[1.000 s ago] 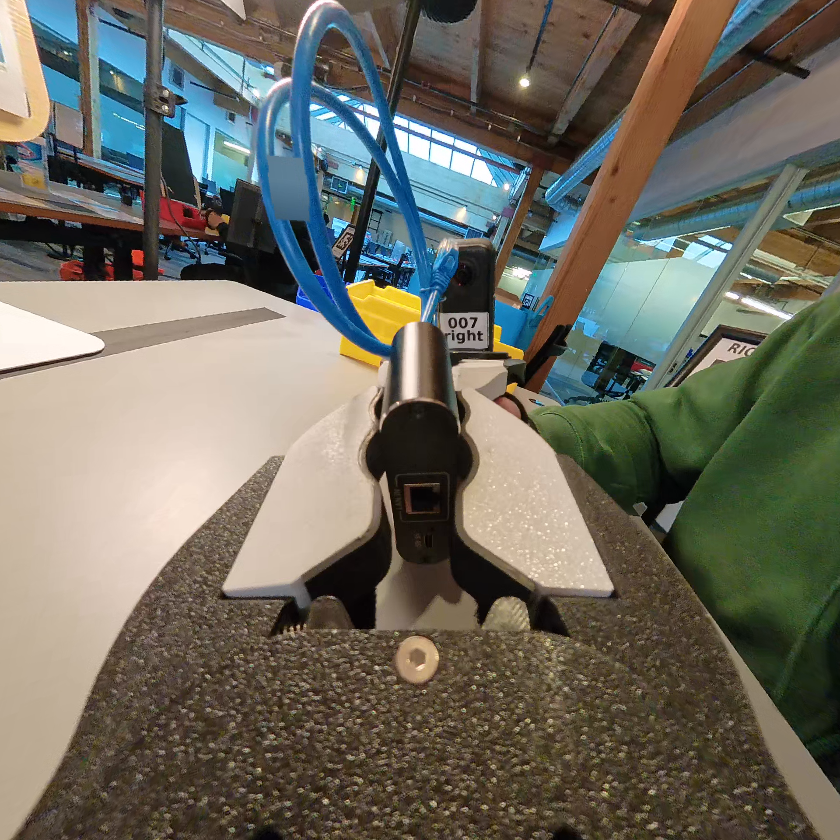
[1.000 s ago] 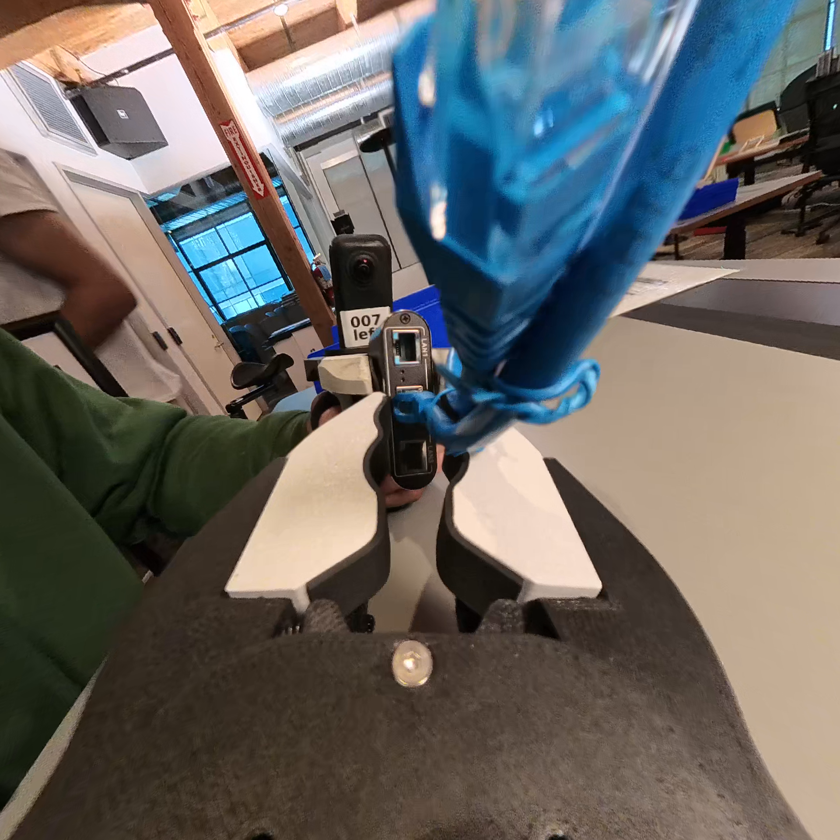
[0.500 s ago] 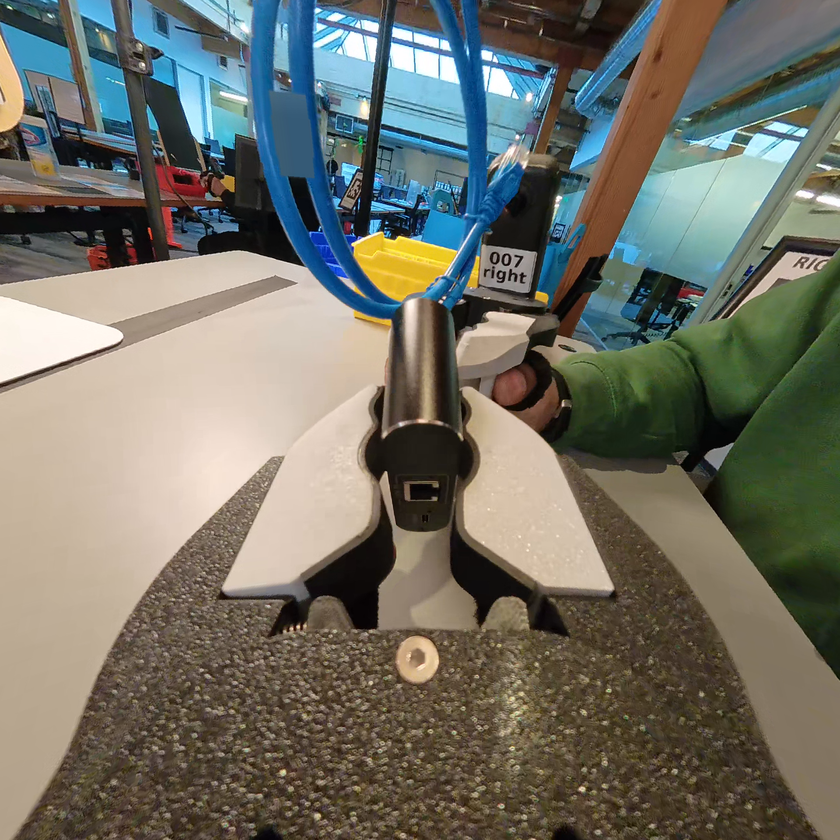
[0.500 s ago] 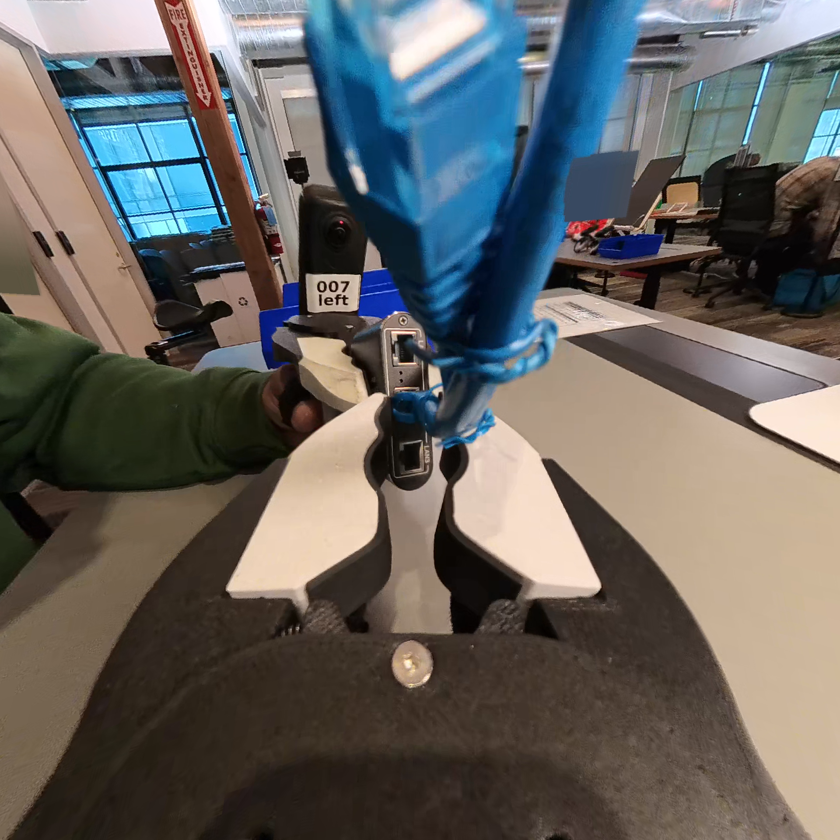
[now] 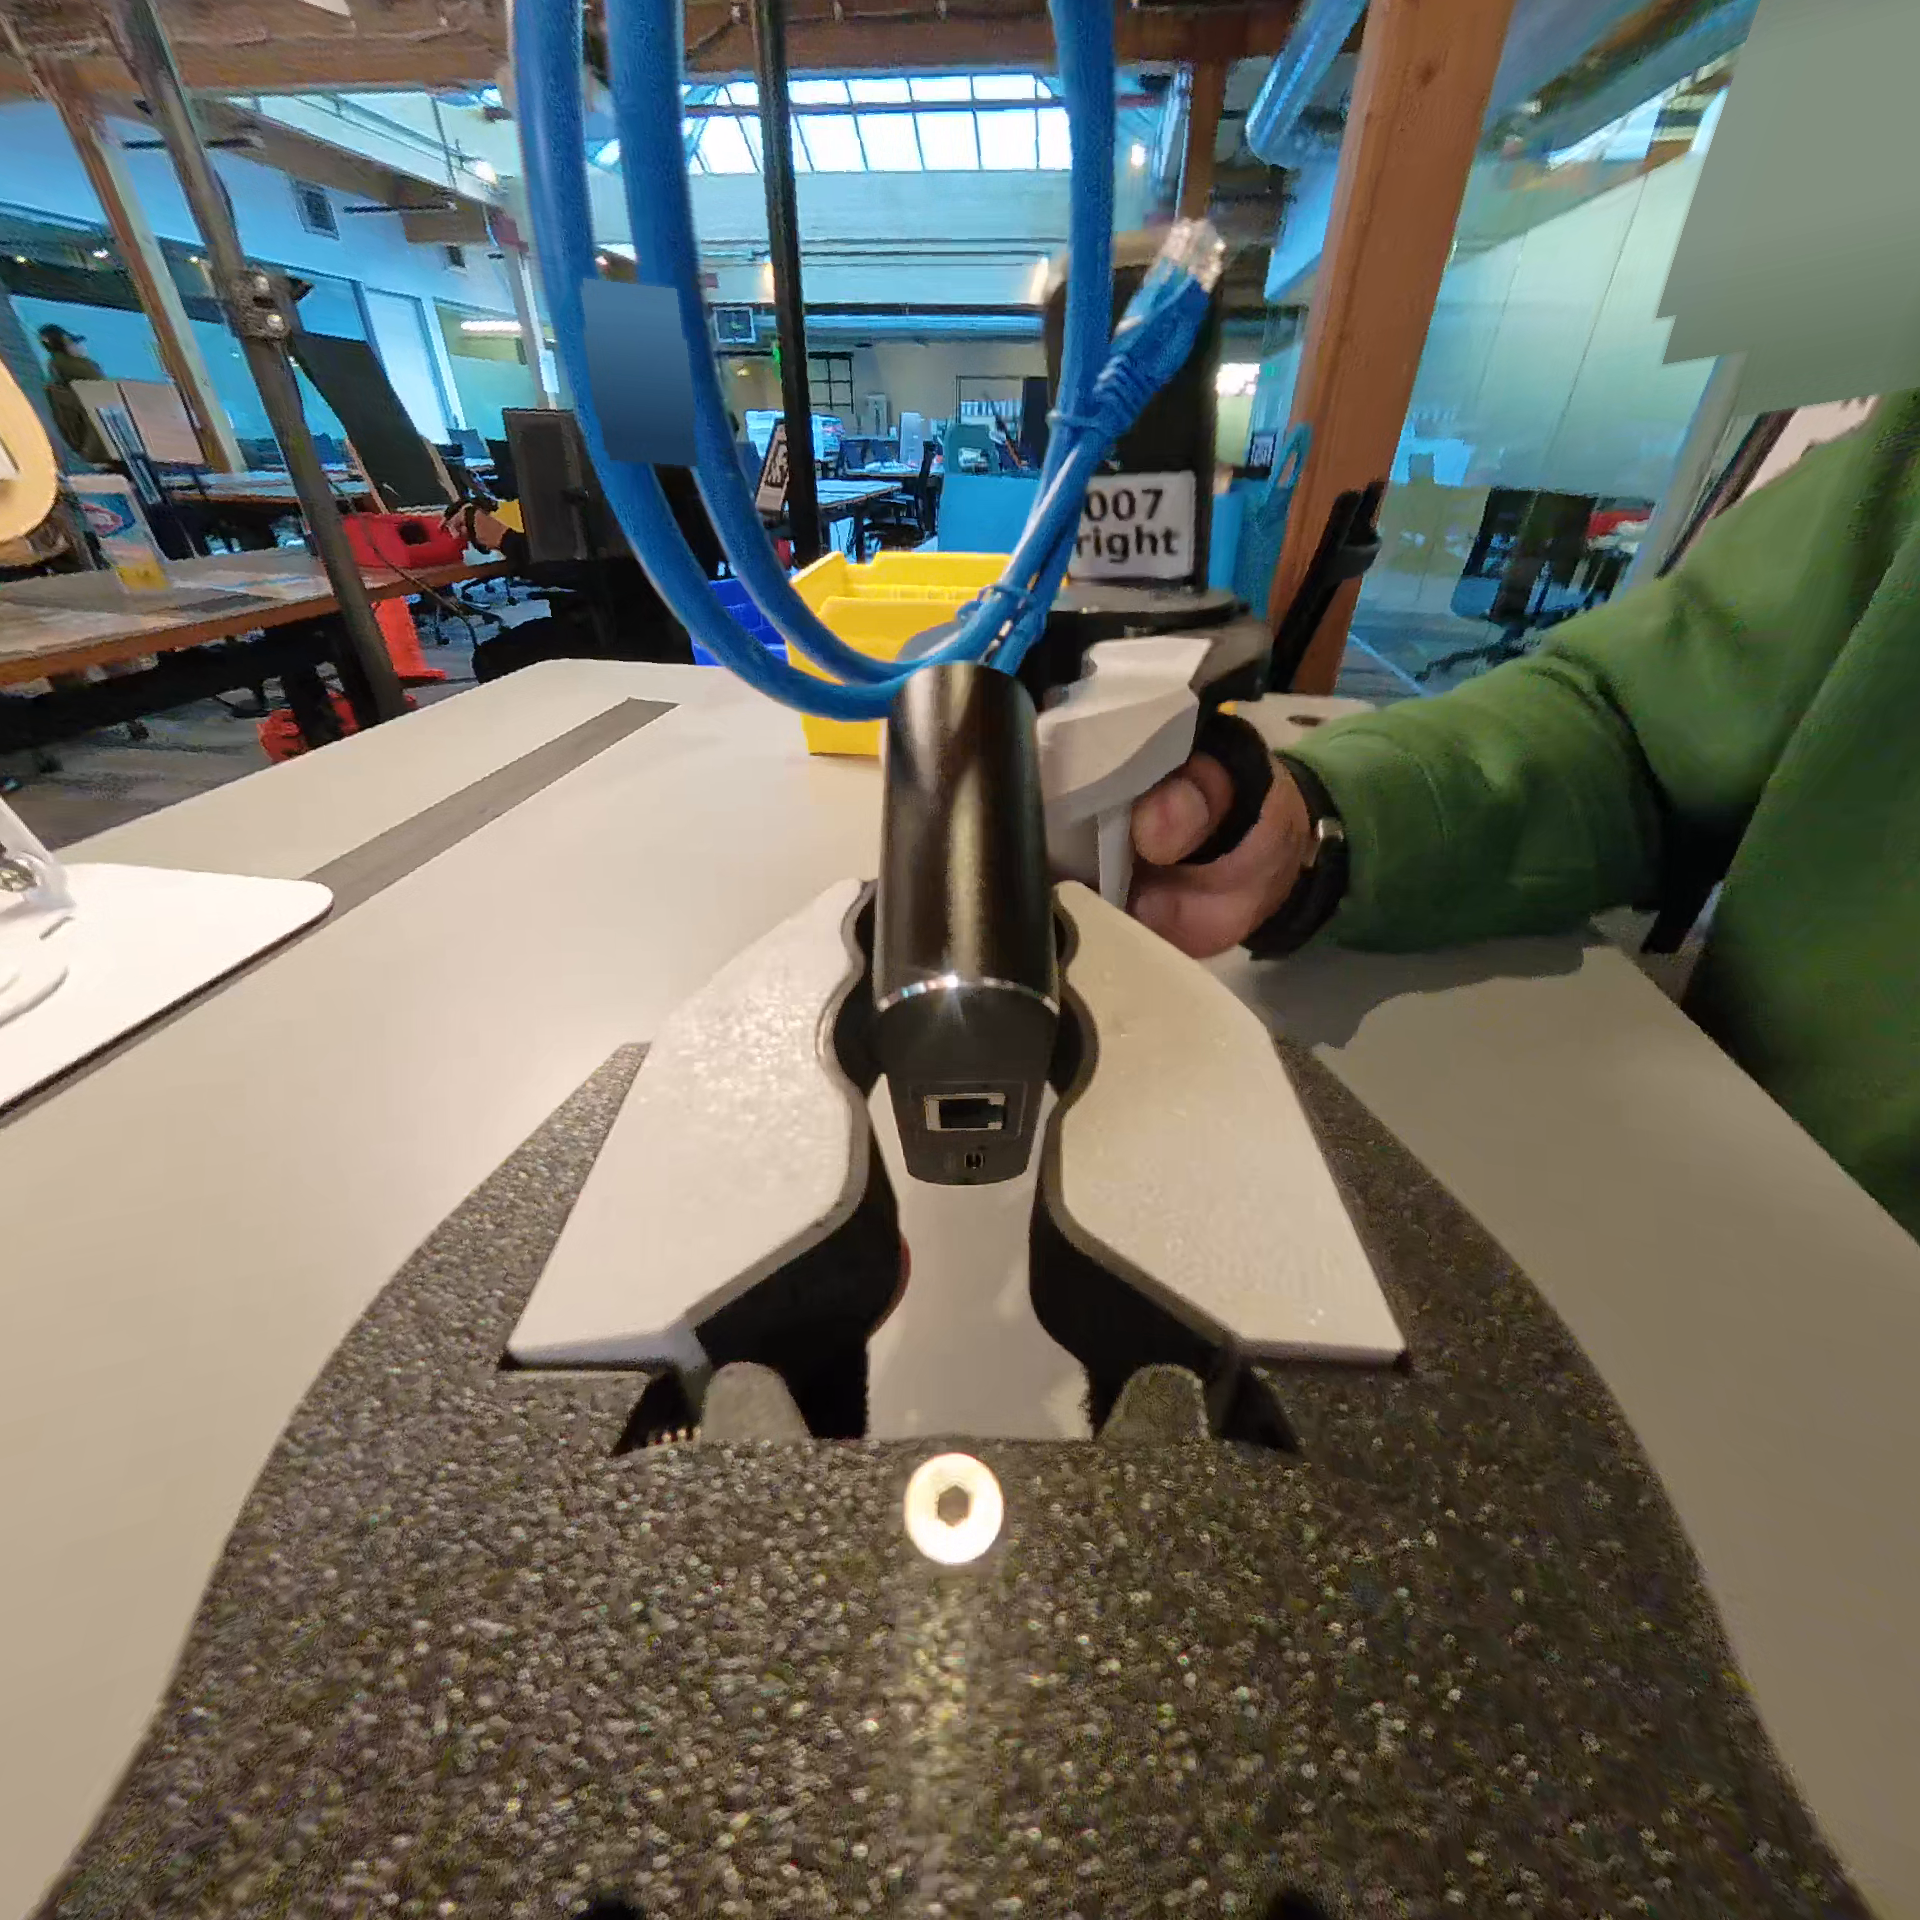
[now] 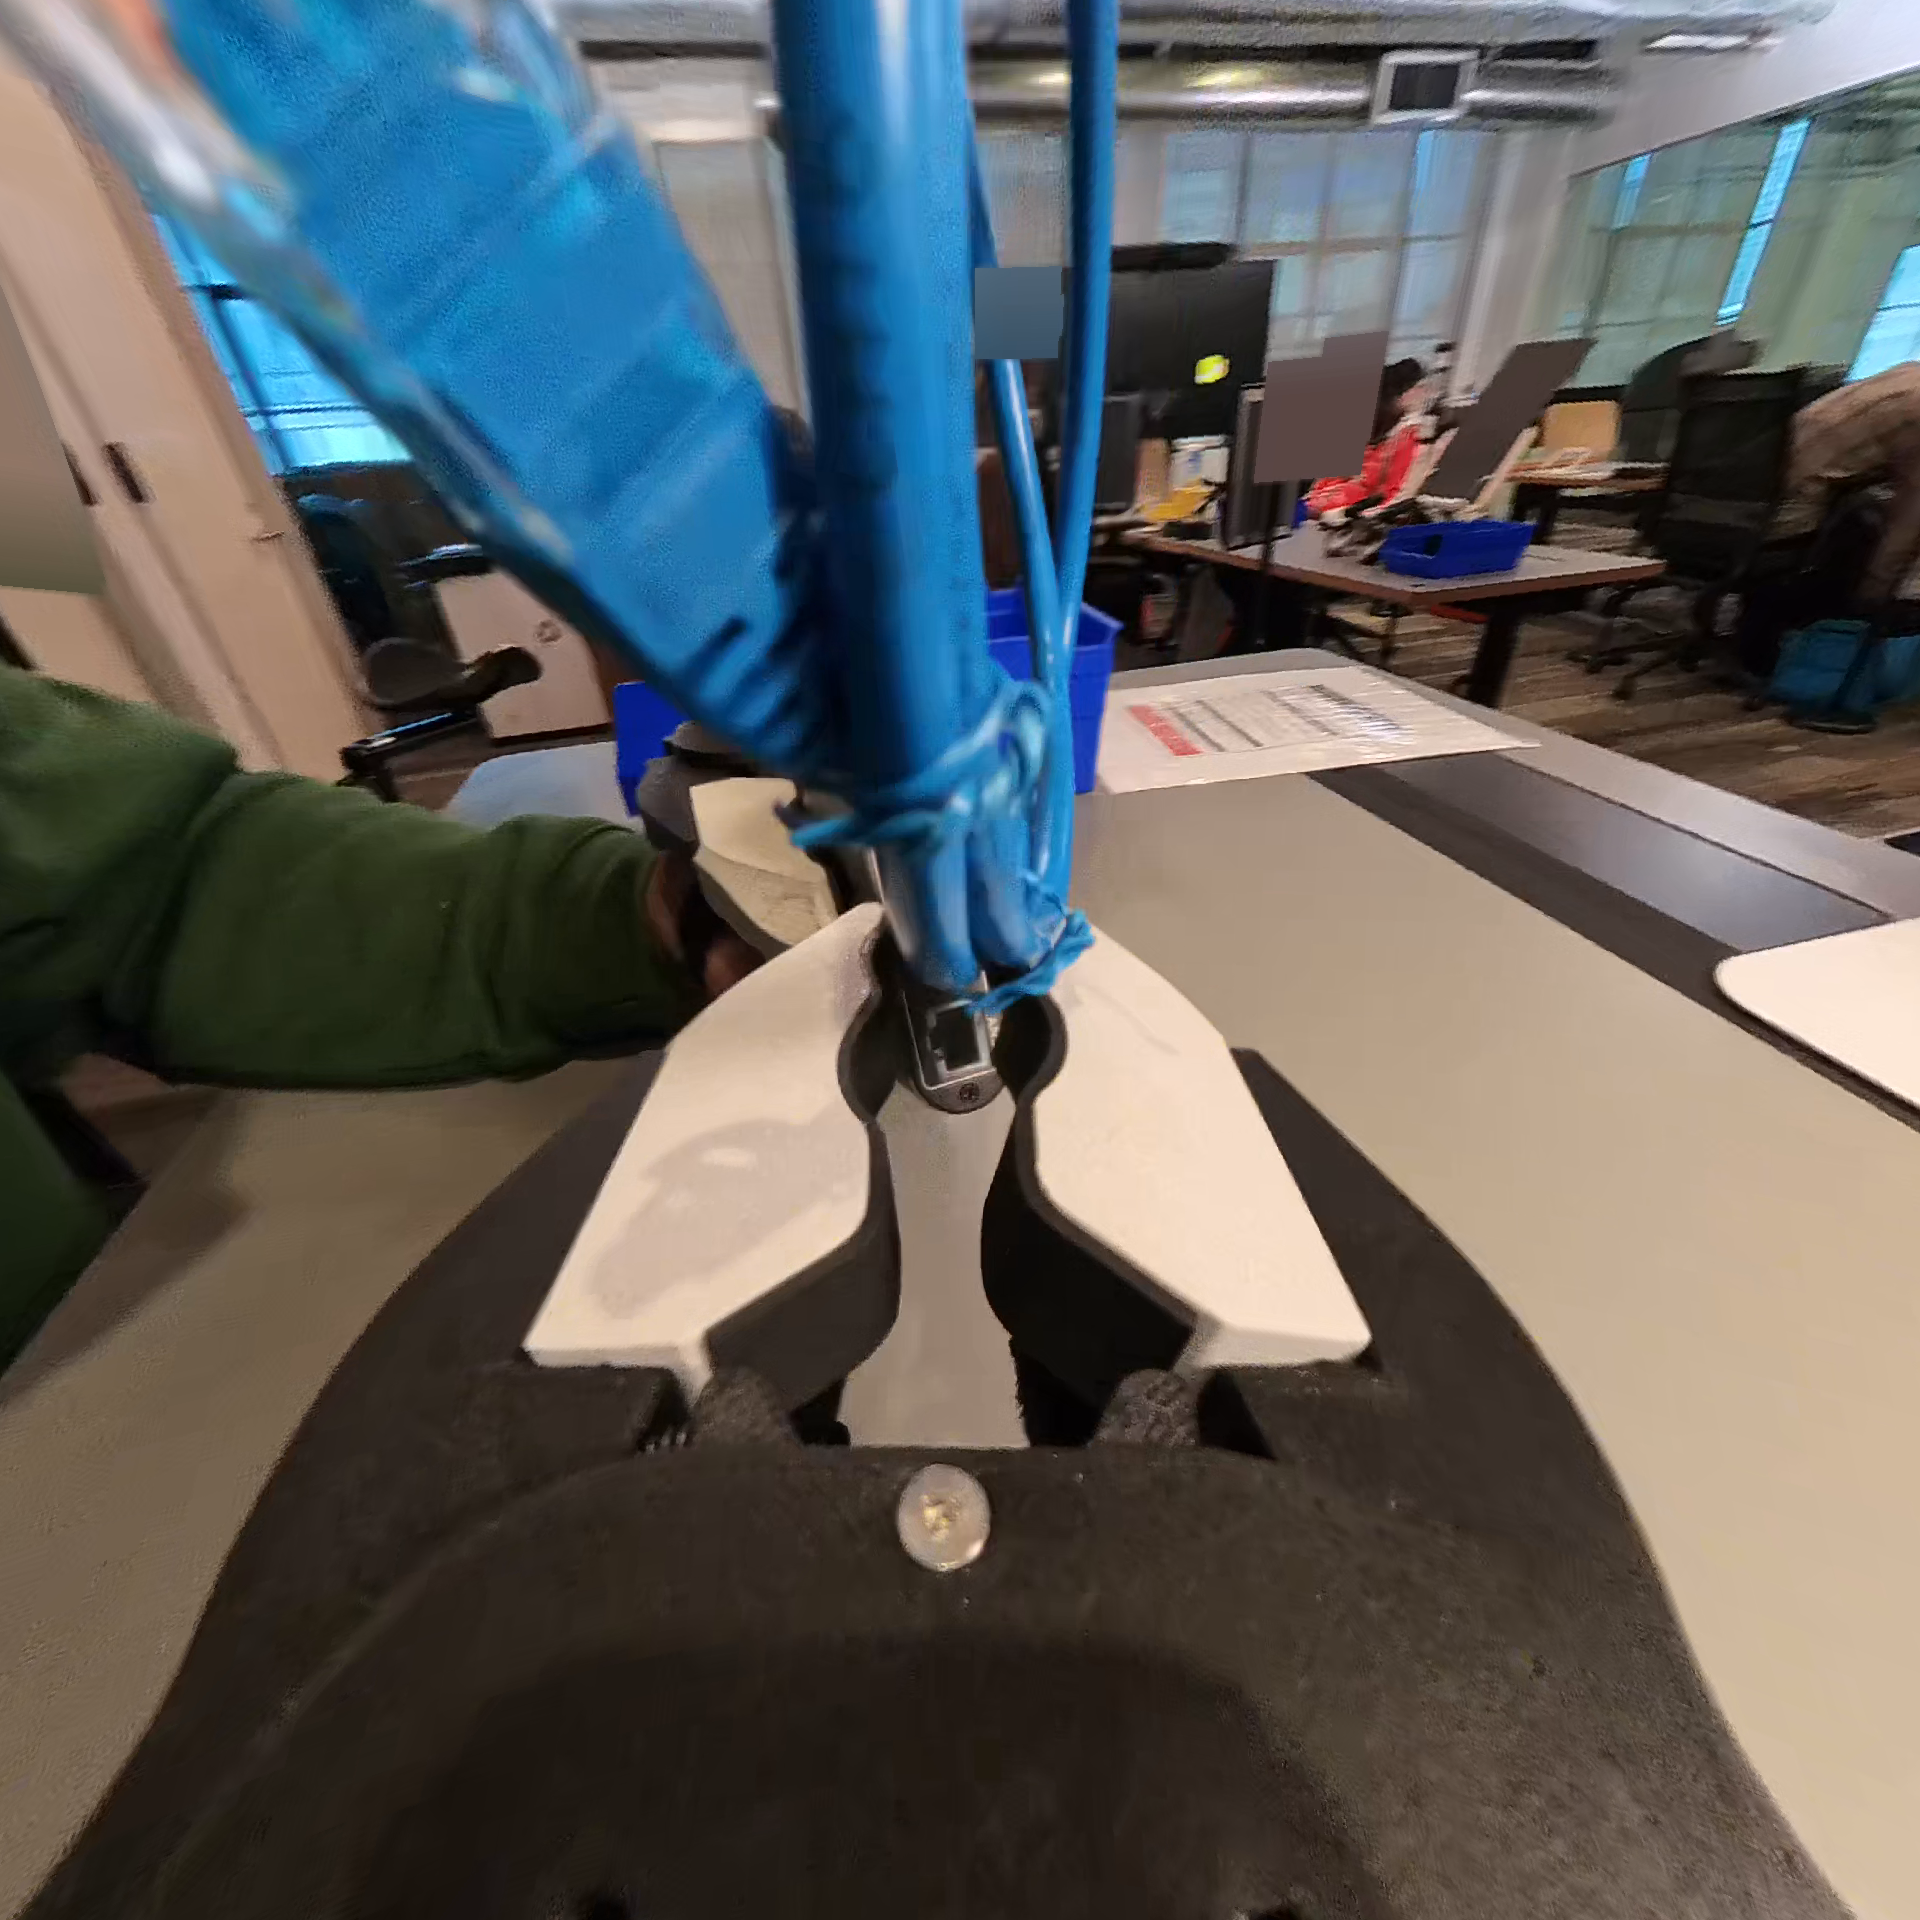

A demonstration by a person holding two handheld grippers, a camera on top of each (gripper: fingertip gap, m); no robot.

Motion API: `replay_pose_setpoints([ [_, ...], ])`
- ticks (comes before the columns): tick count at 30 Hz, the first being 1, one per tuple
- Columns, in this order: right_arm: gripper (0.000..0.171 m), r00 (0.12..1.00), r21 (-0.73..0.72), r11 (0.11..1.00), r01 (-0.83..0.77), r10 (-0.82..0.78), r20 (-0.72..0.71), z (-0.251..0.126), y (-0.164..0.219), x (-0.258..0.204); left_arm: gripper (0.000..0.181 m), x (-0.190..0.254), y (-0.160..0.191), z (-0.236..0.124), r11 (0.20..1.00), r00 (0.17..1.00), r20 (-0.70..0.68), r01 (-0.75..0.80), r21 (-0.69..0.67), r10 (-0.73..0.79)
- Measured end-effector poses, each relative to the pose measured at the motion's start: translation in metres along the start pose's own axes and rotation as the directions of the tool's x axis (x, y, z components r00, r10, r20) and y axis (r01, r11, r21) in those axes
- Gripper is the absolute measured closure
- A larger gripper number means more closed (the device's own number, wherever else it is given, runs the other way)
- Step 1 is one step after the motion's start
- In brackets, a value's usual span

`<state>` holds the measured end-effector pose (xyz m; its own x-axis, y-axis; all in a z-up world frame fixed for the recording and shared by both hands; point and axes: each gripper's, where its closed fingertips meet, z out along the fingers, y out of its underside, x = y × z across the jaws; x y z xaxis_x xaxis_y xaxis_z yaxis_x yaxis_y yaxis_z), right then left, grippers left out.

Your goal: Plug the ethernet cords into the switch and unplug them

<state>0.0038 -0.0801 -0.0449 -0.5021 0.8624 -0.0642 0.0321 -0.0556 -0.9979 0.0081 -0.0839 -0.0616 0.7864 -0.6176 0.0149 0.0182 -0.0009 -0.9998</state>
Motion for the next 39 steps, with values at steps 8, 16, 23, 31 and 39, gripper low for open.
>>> replay_pose_setpoints([
  [8,0.154,0.976,-0.051,0.987,0.154,-0.16,-0.147,-0.003,-0.002,0.006,0.153,-0.005,0.0,0.003,1.0,0.998,0.063,-0.015,-0.002,0.015],
  [16,0.155,0.979,-0.077,0.987,0.14,-0.149,-0.137,-0.005,0.0,0.003,0.153,-0.002,0.005,0.005,0.997,0.996,0.055,-0.066,-0.031,0.067],
  [23,0.154,0.96,-0.119,0.979,0.166,-0.188,-0.208,-0.01,0.005,0.007,0.153,-0.006,0.01,0.008,0.991,0.988,0.1,-0.113,-0.075,0.12],
  [31,0.154,0.992,-0.041,0.998,0.039,-0.044,-0.119,-0.008,0.008,0.001,0.153,0.001,0.01,0.006,0.99,0.989,0.072,-0.125,-0.066,0.13],
  [39,0.155,0.994,0.04,0.996,-0.085,0.088,-0.063,-0.012,0.005,0.004,0.15,0.003,0.003,0.012,0.999,0.998,0.048,0.037,0.002,-0.037],
])
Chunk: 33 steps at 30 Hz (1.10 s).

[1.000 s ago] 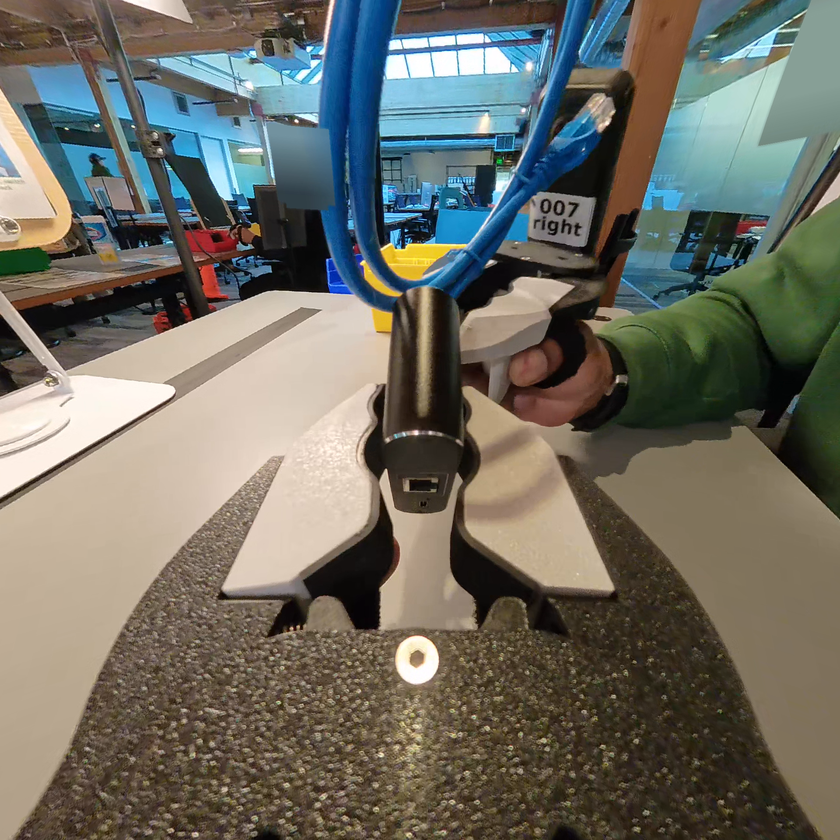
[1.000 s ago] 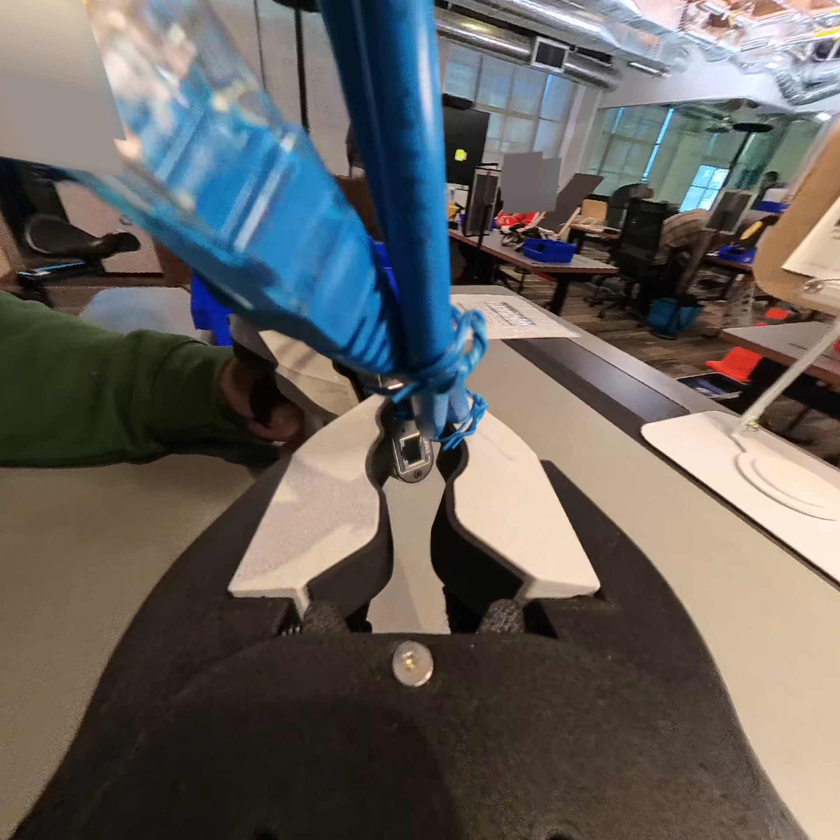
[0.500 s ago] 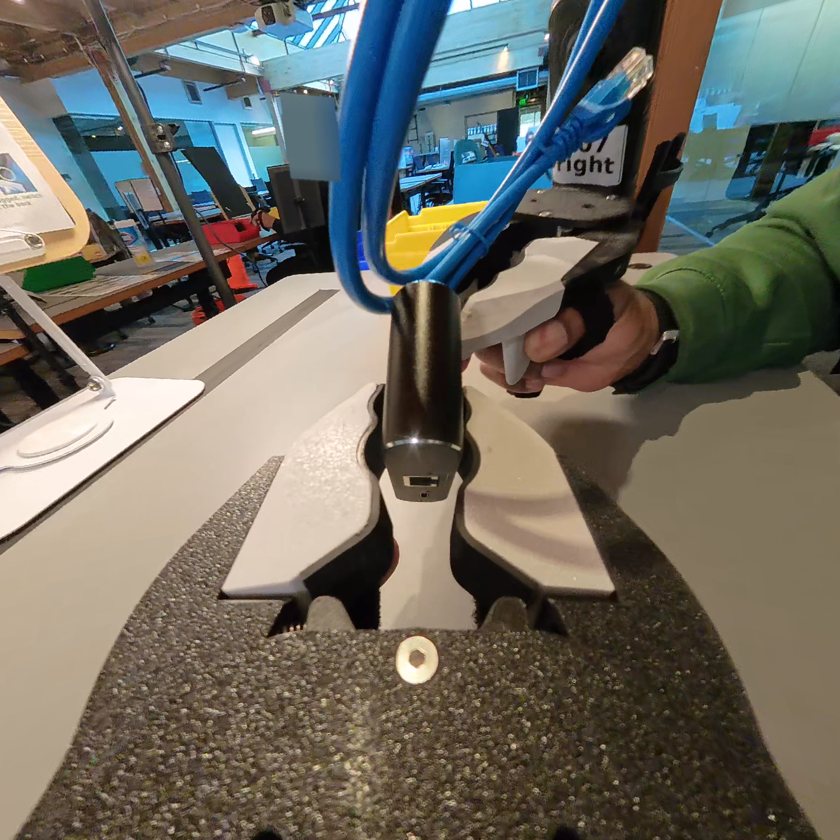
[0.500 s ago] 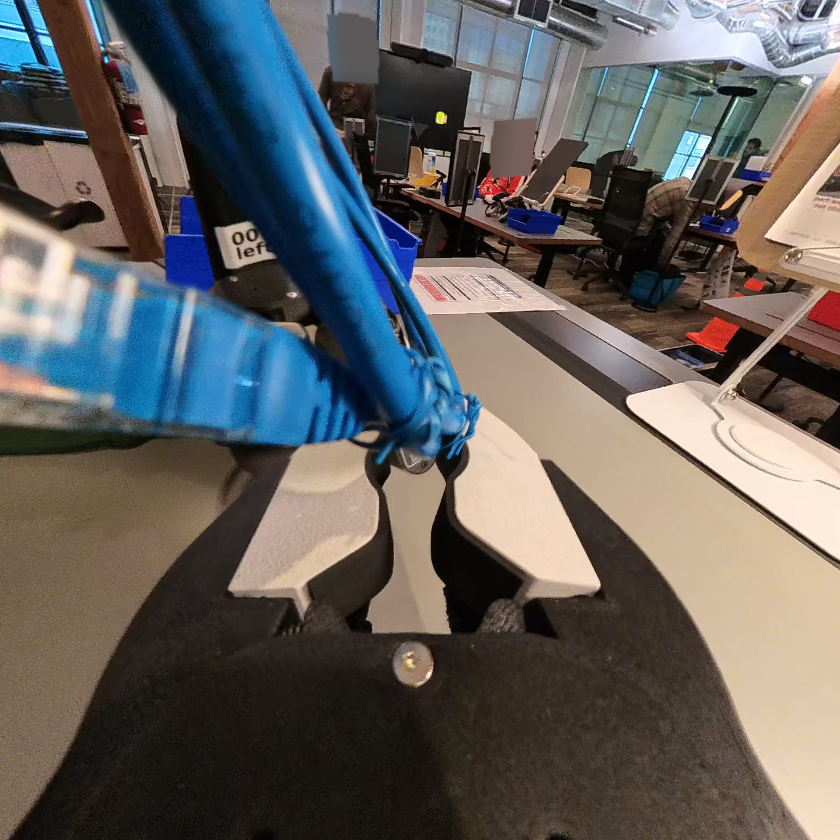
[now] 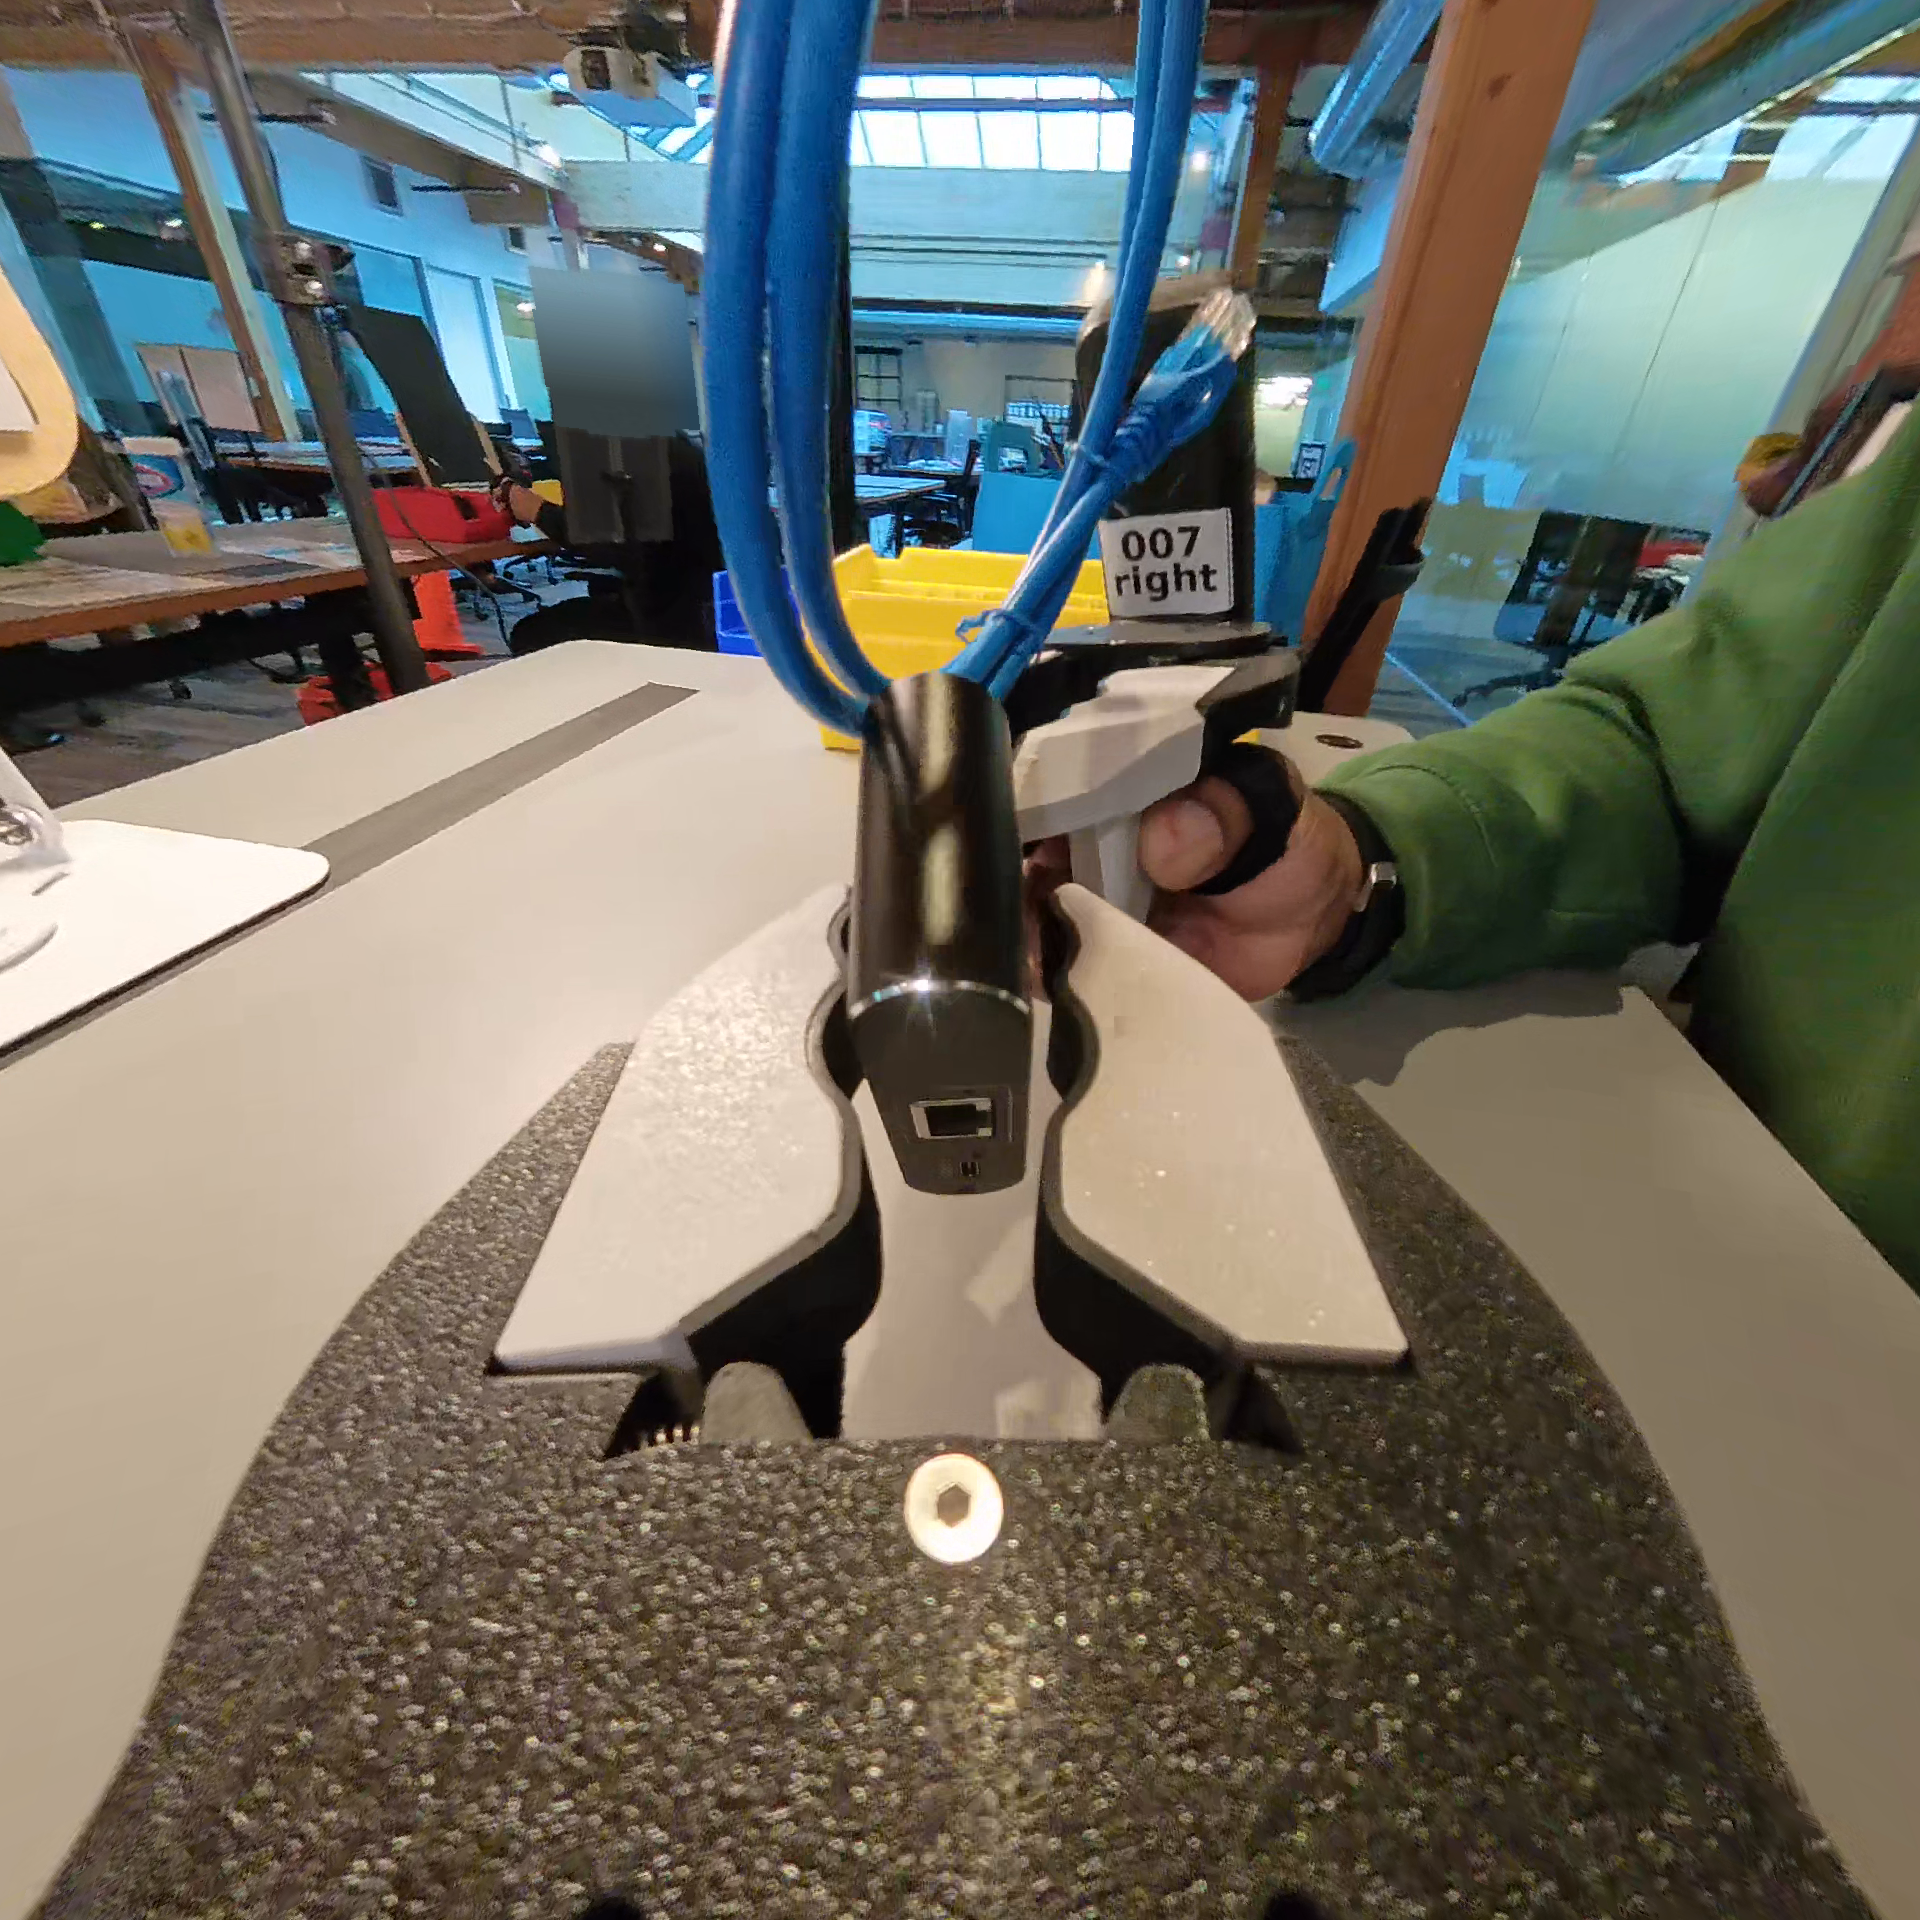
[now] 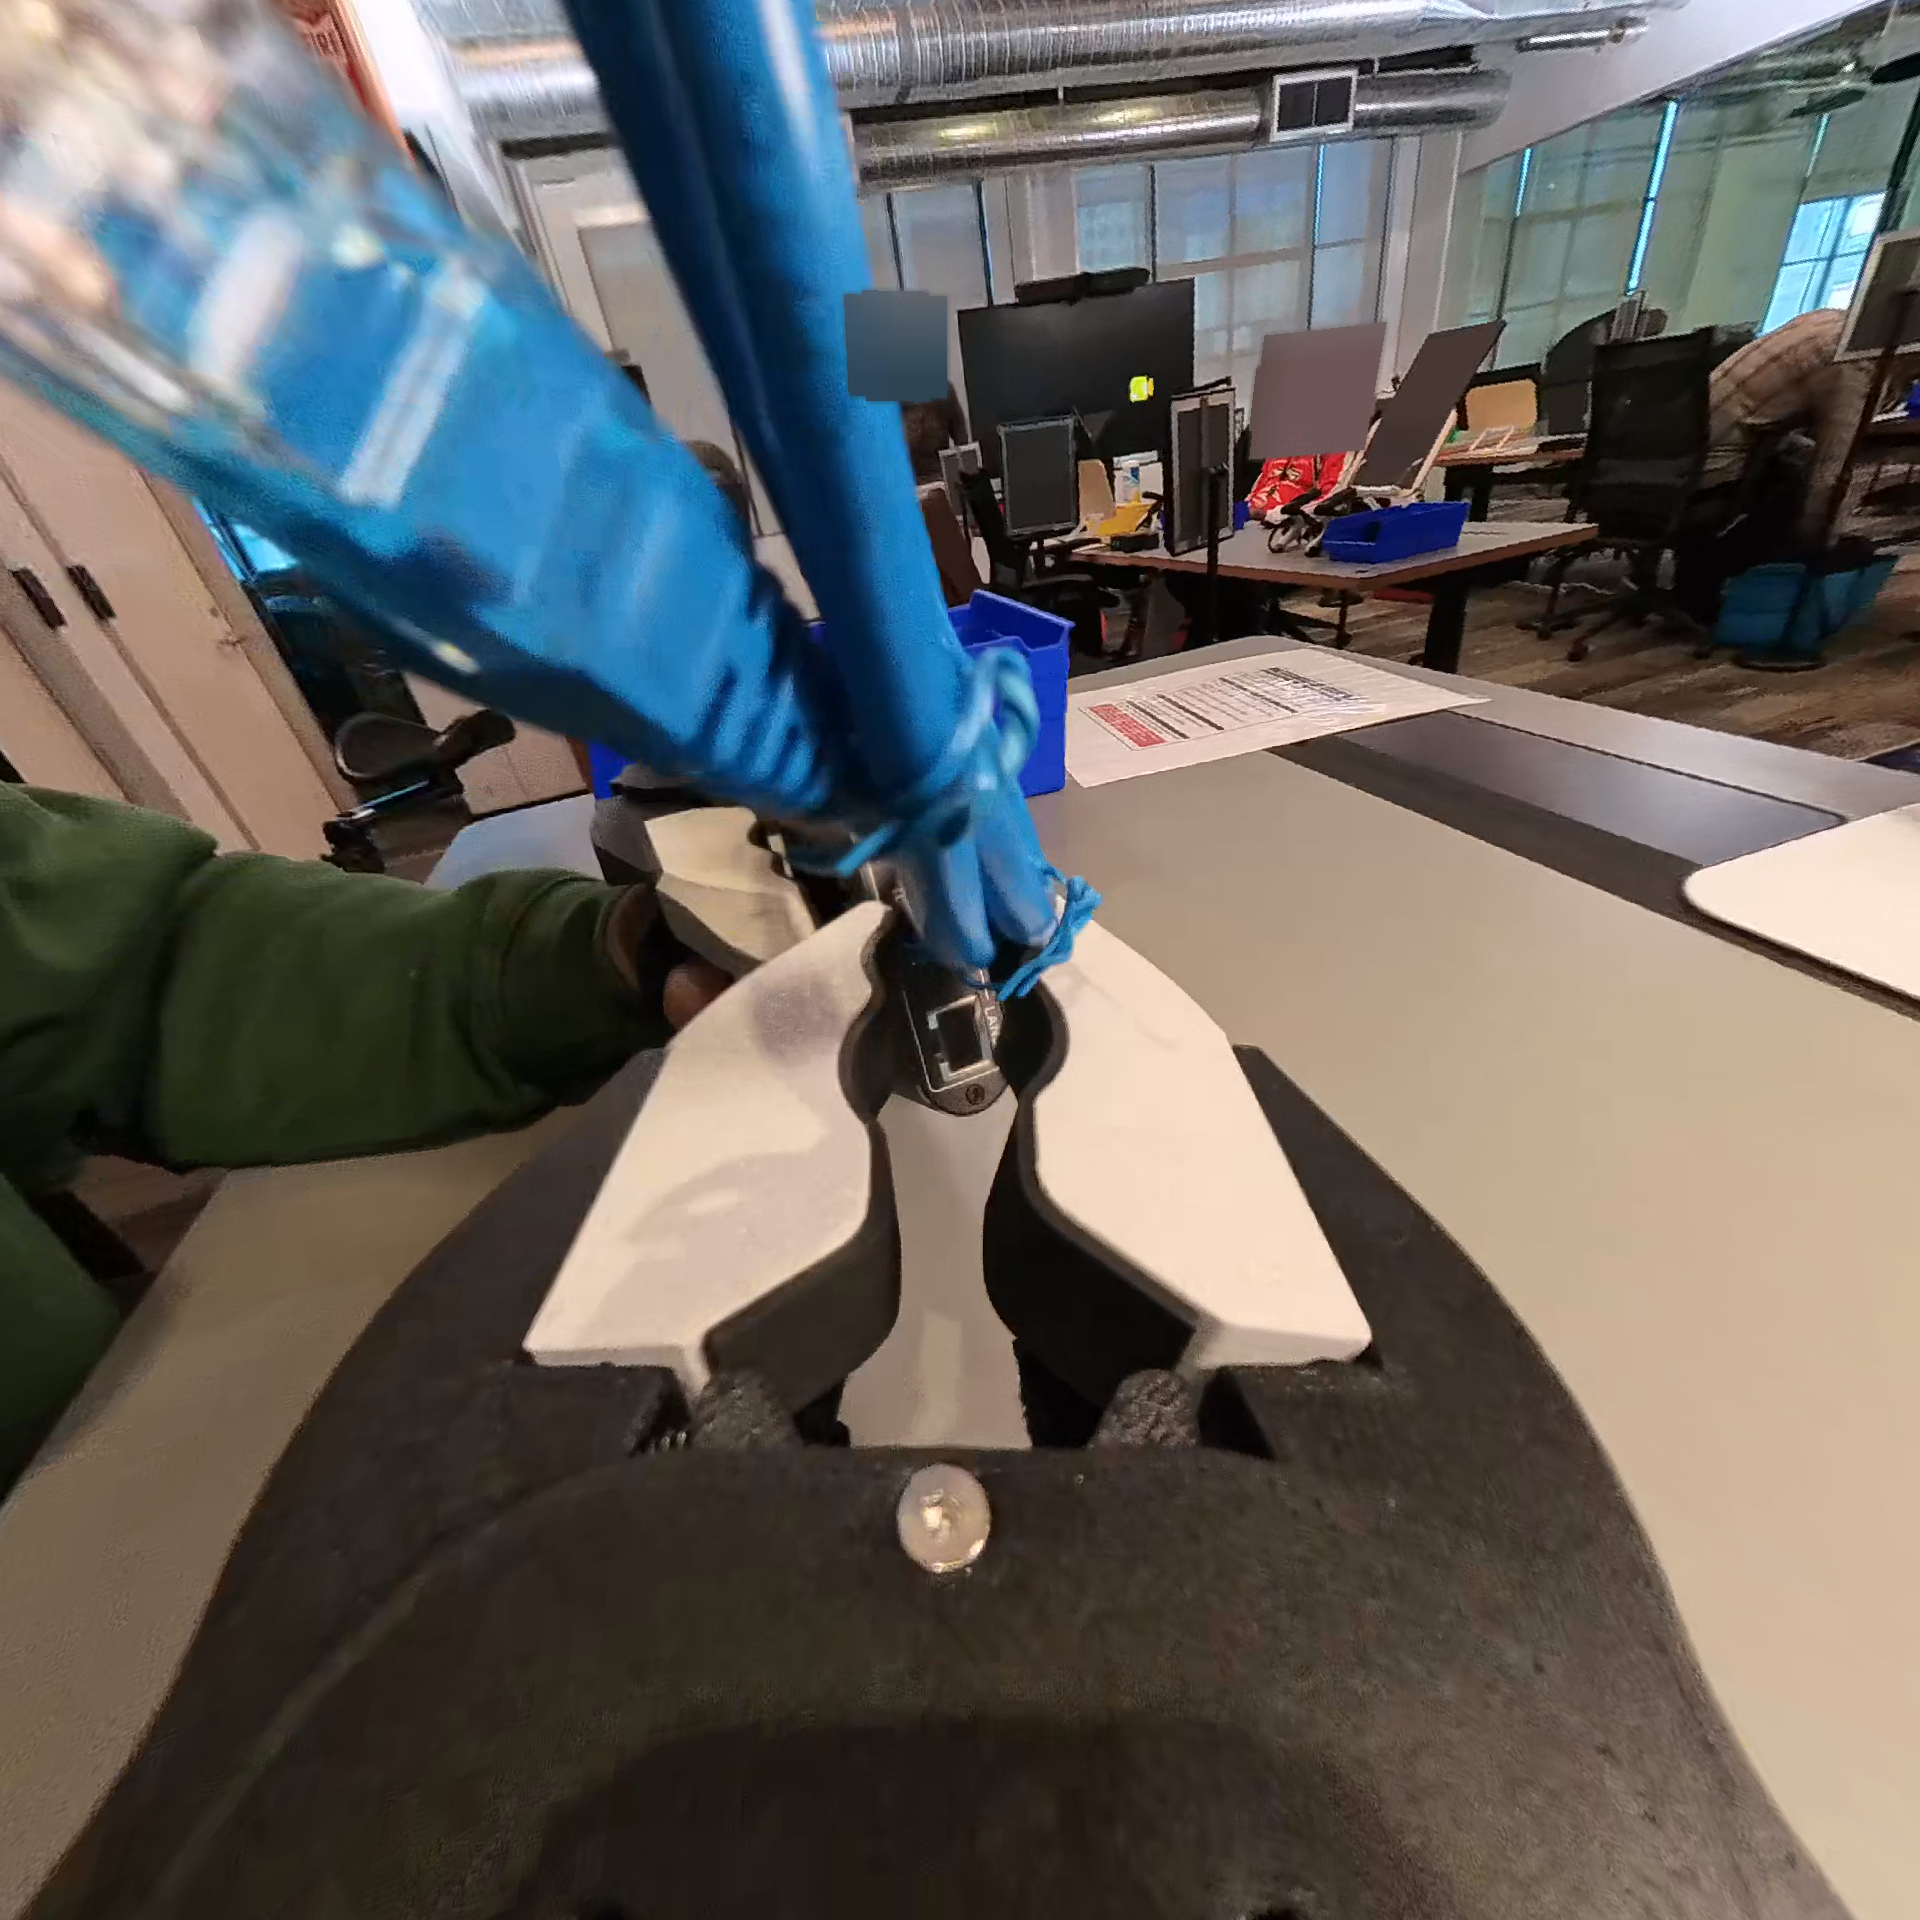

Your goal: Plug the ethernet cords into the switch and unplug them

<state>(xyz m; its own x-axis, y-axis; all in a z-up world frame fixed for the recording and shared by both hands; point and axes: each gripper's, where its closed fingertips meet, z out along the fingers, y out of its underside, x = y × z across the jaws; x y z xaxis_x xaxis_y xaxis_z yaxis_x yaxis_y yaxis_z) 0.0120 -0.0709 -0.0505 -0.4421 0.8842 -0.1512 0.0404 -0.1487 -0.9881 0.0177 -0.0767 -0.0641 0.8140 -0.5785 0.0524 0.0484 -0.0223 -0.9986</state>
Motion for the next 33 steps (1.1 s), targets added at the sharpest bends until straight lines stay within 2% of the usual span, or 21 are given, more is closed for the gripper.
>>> replay_pose_setpoints([
  [5,0.155,1.0,0.003,1.0,-0.012,0.012,-0.019,-0.002,0.001,0.007,0.137,-0.005,0.007,0.007,0.997,0.997,0.045,0.066,-0.047,-0.064],
  [10,0.155,1.0,0.003,1.0,-0.005,0.005,-0.021,-0.002,0.0,0.007,0.146,-0.013,0.009,0.008,0.995,0.99,0.117,0.081,-0.061,-0.074],
  [16,0.154,1.0,-0.008,1.0,-0.027,0.027,0.011,-0.002,0.001,0.008,0.153,-0.009,0.009,0.008,0.993,0.992,0.075,0.102,-0.057,-0.098],
  [21,0.154,0.997,-0.047,0.996,0.07,-0.071,-0.012,-0.004,-0.001,0.007,0.153,-0.007,0.008,0.008,0.996,0.994,0.083,0.07,-0.051,-0.066],
  [29,0.155,0.998,-0.042,0.998,0.054,-0.055,-0.034,-0.004,-0.004,0.006,0.153,-0.006,0.006,0.008,0.999,0.995,0.097,0.025,-0.04,-0.021],
  [33,0.155,0.996,-0.079,0.994,0.075,-0.07,0.063,-0.004,-0.002,-0.002,0.153,0.0,0.009,0.004,0.995,0.997,0.047,-0.065,-0.078,0.069],
])
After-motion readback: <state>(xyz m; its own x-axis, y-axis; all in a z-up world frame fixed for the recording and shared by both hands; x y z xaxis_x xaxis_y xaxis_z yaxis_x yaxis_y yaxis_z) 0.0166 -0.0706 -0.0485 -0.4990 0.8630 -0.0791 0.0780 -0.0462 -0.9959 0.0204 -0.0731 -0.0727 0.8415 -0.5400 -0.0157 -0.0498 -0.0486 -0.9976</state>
